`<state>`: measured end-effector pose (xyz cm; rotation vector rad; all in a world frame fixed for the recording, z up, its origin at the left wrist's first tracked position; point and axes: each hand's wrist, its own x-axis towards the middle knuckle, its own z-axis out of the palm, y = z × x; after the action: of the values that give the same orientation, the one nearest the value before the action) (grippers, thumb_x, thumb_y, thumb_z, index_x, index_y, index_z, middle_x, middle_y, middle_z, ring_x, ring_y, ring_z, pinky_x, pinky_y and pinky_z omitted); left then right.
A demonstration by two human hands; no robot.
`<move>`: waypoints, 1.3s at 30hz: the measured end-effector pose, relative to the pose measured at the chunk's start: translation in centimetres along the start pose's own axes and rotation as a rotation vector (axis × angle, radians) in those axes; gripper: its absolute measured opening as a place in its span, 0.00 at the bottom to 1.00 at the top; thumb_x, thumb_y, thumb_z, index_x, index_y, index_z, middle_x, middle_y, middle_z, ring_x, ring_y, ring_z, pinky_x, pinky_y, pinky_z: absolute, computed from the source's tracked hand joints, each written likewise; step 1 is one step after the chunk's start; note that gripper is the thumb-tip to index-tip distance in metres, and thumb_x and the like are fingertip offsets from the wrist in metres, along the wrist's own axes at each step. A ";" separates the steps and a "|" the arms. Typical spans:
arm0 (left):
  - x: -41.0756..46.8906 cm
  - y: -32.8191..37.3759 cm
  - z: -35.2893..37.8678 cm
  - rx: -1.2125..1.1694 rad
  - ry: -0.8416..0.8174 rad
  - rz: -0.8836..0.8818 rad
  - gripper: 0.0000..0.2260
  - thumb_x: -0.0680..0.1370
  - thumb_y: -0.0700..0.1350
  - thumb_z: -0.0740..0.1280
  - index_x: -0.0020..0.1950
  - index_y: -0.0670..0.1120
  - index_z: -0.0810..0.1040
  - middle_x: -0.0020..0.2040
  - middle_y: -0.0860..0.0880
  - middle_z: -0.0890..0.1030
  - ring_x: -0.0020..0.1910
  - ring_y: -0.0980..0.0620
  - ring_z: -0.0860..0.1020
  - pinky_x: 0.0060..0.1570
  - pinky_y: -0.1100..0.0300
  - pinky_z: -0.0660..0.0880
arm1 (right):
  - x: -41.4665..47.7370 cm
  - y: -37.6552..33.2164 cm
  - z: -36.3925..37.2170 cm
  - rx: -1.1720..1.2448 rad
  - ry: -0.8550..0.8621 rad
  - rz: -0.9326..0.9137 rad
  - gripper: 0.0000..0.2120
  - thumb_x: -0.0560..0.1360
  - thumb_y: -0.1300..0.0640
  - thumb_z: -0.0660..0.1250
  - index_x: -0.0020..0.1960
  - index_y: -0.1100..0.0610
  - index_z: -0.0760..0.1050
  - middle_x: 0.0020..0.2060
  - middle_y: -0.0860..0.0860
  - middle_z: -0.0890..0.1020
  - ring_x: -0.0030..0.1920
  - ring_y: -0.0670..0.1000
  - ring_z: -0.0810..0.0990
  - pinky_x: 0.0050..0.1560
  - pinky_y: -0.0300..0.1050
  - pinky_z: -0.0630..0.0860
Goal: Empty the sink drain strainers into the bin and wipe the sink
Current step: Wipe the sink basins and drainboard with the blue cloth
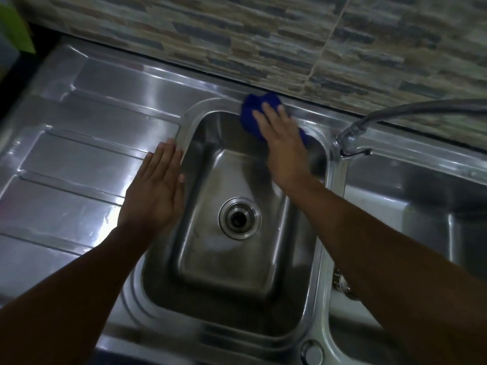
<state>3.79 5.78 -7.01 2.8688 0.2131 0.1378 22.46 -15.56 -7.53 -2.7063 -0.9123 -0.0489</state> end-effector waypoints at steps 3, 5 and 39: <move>0.0 0.2 -0.1 -0.003 0.011 -0.009 0.25 0.84 0.47 0.49 0.78 0.36 0.61 0.79 0.38 0.59 0.80 0.43 0.56 0.79 0.45 0.55 | -3.5 2.2 -0.8 -0.099 0.013 0.219 0.43 0.74 0.74 0.64 0.81 0.52 0.50 0.81 0.52 0.51 0.81 0.59 0.48 0.79 0.59 0.55; 0.0 0.4 -0.1 -0.002 0.013 -0.007 0.25 0.84 0.47 0.50 0.78 0.36 0.61 0.79 0.39 0.59 0.80 0.43 0.56 0.79 0.45 0.54 | -3.5 1.8 -0.6 -0.110 0.003 0.296 0.43 0.74 0.72 0.65 0.81 0.54 0.49 0.81 0.55 0.49 0.80 0.61 0.46 0.79 0.61 0.54; -0.1 0.7 -0.6 -0.050 0.000 -0.009 0.27 0.83 0.49 0.47 0.78 0.37 0.61 0.79 0.38 0.59 0.80 0.43 0.55 0.79 0.45 0.53 | -2.6 0.7 -1.4 -0.072 -0.156 0.254 0.40 0.75 0.70 0.64 0.80 0.66 0.44 0.79 0.66 0.49 0.79 0.67 0.46 0.79 0.60 0.49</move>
<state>3.68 5.29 -6.24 2.8180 0.2191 0.1392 20.92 -18.04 -6.71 -2.9031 -0.6100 0.1874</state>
